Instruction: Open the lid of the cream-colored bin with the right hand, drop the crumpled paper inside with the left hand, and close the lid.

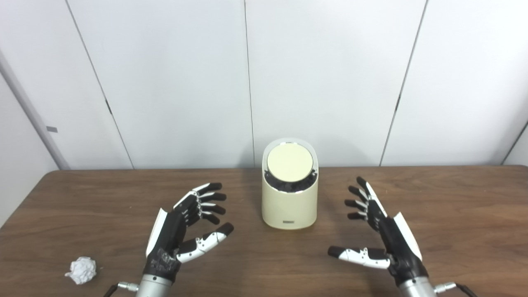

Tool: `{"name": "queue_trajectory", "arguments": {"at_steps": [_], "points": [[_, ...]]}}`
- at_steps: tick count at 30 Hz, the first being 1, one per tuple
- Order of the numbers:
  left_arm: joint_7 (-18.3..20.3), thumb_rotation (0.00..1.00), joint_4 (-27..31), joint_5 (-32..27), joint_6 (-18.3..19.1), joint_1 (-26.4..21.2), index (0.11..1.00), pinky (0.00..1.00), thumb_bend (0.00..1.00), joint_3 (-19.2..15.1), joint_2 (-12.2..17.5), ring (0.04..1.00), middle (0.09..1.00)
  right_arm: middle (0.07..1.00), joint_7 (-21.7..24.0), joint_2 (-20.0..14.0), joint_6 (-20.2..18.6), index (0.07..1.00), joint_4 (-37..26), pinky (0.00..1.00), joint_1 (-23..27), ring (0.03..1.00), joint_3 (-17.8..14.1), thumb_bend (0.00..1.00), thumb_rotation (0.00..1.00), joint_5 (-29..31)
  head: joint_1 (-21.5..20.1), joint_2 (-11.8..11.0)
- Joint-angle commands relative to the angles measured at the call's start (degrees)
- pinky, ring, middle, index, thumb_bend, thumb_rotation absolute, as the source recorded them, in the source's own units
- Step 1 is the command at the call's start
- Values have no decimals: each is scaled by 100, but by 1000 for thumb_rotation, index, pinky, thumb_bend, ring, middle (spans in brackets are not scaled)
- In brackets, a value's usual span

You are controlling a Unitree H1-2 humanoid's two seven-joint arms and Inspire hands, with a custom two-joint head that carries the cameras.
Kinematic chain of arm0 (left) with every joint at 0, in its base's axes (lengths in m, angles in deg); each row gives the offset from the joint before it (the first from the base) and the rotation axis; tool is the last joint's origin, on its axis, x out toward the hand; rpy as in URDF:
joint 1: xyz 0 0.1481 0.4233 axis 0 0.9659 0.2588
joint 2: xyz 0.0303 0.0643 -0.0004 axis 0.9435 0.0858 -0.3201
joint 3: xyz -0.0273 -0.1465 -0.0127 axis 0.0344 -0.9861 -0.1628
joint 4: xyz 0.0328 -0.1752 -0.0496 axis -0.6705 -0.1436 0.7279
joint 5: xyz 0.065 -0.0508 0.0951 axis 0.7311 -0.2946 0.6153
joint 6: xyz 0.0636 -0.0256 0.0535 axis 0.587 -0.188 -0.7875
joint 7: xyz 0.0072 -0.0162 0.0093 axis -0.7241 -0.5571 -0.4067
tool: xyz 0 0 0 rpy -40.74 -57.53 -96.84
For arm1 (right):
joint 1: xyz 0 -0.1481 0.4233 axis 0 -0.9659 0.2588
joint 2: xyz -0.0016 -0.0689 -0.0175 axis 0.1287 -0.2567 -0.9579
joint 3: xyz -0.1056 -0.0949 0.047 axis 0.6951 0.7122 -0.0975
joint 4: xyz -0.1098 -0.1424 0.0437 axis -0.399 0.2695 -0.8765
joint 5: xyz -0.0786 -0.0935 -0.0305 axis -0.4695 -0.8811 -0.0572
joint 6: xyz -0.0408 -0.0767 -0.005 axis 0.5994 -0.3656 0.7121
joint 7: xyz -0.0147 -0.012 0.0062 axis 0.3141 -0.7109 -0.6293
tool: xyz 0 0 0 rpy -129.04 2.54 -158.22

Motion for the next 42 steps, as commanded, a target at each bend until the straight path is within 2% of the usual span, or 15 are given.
{"name": "queue_trajectory", "arguments": {"at_steps": [1,12,16,19,22,34,39,42], "points": [[-19,168,90,33,-146,-217,791,534,644,-16,71,626,720,906,-80,24,-44,973,-210,696,415,824,-19,788,374,-109,-3,1],[22,151,14,-28,-185,-256,802,523,654,26,68,623,725,896,-108,42,-503,960,111,722,1467,841,20,803,362,-377,13,-66],[16,157,33,-59,-154,-244,803,524,664,25,50,623,726,902,-29,79,-978,956,8,763,1843,869,79,769,421,-519,16,-60],[12,155,21,-24,-176,-233,804,526,659,31,58,623,724,897,-50,82,-1305,947,-28,731,2082,869,165,754,415,-781,16,-60],[12,149,31,-8,-165,-230,805,530,657,37,63,626,725,909,-40,68,-1625,949,21,758,2352,887,256,753,389,-1008,2,-57],[-15,130,-12,10,-199,-255,800,532,653,70,20,627,725,892,-97,19,-2027,945,587,622,3072,813,537,798,381,-1559,-2,-40],[-4,120,-35,8,-207,-257,802,535,649,85,23,628,726,923,-53,20,-2216,948,800,668,3242,845,614,789,353,-1642,-2,-40],[4,116,-58,-18,-229,-243,802,538,648,91,23,630,729,921,-159,-3,-2135,944,950,684,3279,859,699,788,339,-1747,-2,-40]]}}
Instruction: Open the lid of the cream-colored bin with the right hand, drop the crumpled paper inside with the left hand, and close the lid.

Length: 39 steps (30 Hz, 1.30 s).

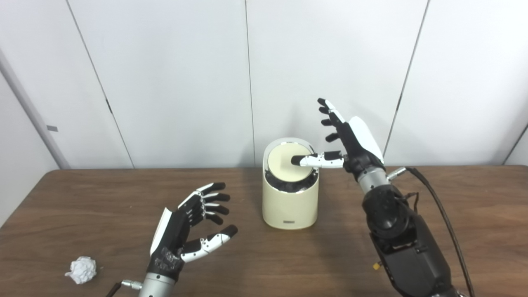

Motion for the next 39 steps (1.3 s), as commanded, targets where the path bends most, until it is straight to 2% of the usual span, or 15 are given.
{"name": "queue_trajectory", "arguments": {"at_steps": [1,8,15,22,29,34,39], "points": [[-16,116,62,-31,-218,-189,803,539,648,-3,2,631,730,918,-143,-28,109,942,-34,684,339,859,40,788,334,-118,11,7],[-19,119,146,-30,-167,-192,802,538,653,21,-24,631,727,908,-196,-21,110,940,180,603,385,806,135,814,300,-224,42,24],[-28,133,165,-22,-133,-224,802,545,660,32,-41,639,727,897,-238,-57,242,937,356,636,402,827,213,843,286,-245,77,63],[-32,152,224,1,-104,-230,804,536,663,30,-45,634,730,907,-171,-114,205,945,439,668,394,848,317,835,251,-318,84,105],[2,151,315,-65,-55,-221,805,534,658,33,-38,638,732,910,-237,-349,248,949,546,683,421,840,650,860,212,-794,108,161],[11,153,333,-50,-9,-225,804,537,663,38,-24,641,734,901,-261,-607,48,939,485,690,454,817,1058,911,194,-1563,112,203],[-3,156,338,-25,-14,-217,804,529,665,38,-29,631,728,898,-186,-739,-90,927,461,696,467,805,1289,941,168,-2151,123,225]]}}
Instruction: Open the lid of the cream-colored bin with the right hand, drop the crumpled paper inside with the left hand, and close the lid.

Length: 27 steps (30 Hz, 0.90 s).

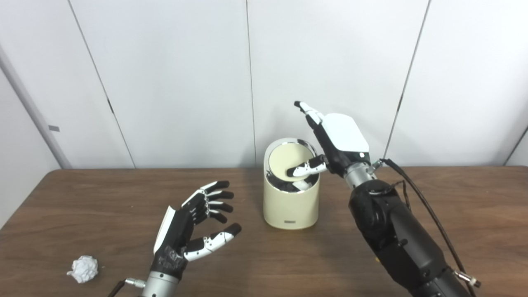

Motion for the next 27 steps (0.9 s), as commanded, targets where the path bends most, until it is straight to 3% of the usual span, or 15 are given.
{"name": "queue_trajectory", "arguments": {"at_steps": [1,7,11,17,20,23,27], "points": [[-10,157,237,-11,-46,-196,803,528,667,-4,12,630,728,899,141,-204,-269,921,67,698,100,808,42,943,162,-442,9,7],[-4,165,258,-33,-40,-194,805,528,661,-3,13,627,726,901,437,-147,-388,899,-93,716,64,824,-64,912,174,-477,9,16],[4,163,242,-36,-31,-201,803,532,657,1,19,628,726,901,508,92,-396,904,-231,727,-27,837,-526,853,238,204,-27,0],[21,153,178,-96,-59,-217,807,535,652,9,1,635,732,902,877,352,-723,916,-519,633,-81,818,-1133,764,371,1142,-14,-14],[10,155,175,-66,-58,-211,808,539,655,15,-3,637,729,902,823,409,-598,913,-709,633,-180,821,-1417,731,390,1633,4,-18],[-23,162,194,-11,-50,-200,805,536,661,12,-12,633,727,903,728,359,-493,914,-871,616,-297,814,-1476,723,447,1735,16,-7],[-7,151,203,-76,-68,-191,807,539,659,5,-11,636,729,877,588,278,-337,913,-1140,623,-574,790,-1569,730,452,1880,16,-7]]}}
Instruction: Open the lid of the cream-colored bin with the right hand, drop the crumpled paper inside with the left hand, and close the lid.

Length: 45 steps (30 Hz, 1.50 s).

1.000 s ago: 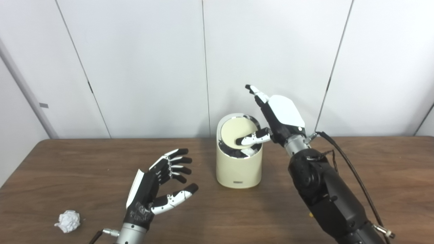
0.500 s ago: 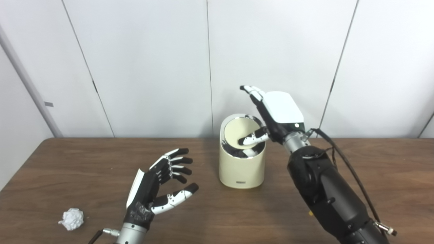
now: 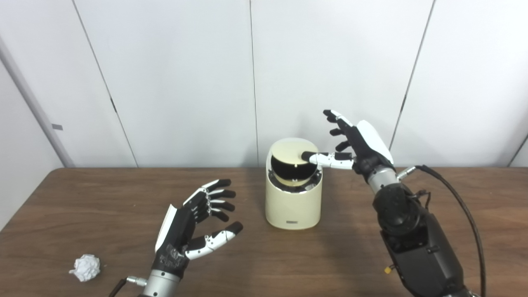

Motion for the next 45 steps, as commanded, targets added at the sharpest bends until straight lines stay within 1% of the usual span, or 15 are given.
{"name": "queue_trajectory", "arguments": {"at_steps": [1,6,9,12,14,19,21,24,26,30,32,34,37,42,45], "points": [[-13,152,168,-51,-99,-158,807,537,658,-19,6,636,730,879,-178,-46,306,916,-343,639,-73,800,-167,733,451,226,8,2],[-17,152,214,-45,-61,-153,806,535,658,-31,12,632,729,923,-170,-169,782,922,-763,682,-850,855,-397,758,449,811,1,29],[-10,149,214,-56,-58,-168,804,532,658,-37,23,628,726,904,-169,-219,918,903,-951,651,-1273,833,-453,785,476,973,-17,39],[-14,160,184,-17,-74,-185,802,531,659,-35,34,627,722,902,-222,-287,1212,911,-1020,678,-1663,829,-473,778,449,1121,7,33],[7,160,162,-25,-110,-203,804,532,656,-23,48,627,722,909,-283,-319,1610,917,-960,698,-1895,840,-528,794,462,1317,25,35],[9,158,188,-67,-56,-208,802,537,668,-45,53,631,722,924,-433,-388,2633,932,-588,731,-2200,864,-629,864,507,1638,50,31],[9,149,206,-57,-41,-208,800,536,667,-44,55,631,723,921,-467,-389,2790,933,-521,735,-2248,864,-637,873,486,1641,50,31],[22,144,252,-23,-23,-208,801,539,658,-29,74,634,726,922,-510,-368,2954,935,-402,746,-2289,863,-660,868,460,1662,426,14],[4,145,314,87,13,-198,802,538,653,-1,73,637,728,928,-481,-377,2996,940,-375,756,-2336,868,-692,860,454,1741,914,-25],[-64,133,446,272,154,-167,795,546,659,54,-11,648,727,945,-453,-451,3097,952,-291,775,-2354,885,-754,830,427,1824,1478,-94],[-100,127,446,327,183,-166,793,547,667,94,-94,644,723,948,-425,-497,3090,957,-269,779,-2345,887,-793,811,401,1853,2018,-164],[-133,131,409,346,197,-169,793,542,683,127,-181,637,720,951,-352,-495,2926,961,-350,796,-2335,889,-833,805,369,1951,2389,-227],[-184,130,307,420,175,-185,792,543,699,176,-306,638,719,948,-241,-496,2622,965,-578,782,-2345,876,-840,820,427,1948,2864,-366],[-240,110,206,486,101,-192,793,554,713,153,-419,644,720,934,-232,-529,2448,947,-710,733,-2351,853,-834,898,567,1741,3090,-461],[-259,108,449,738,296,-165,810,534,686,69,-305,635,733,927,-236,-514,2373,935,-752,724,-2328,852,-818,947,643,1652,3090,-461]]}}
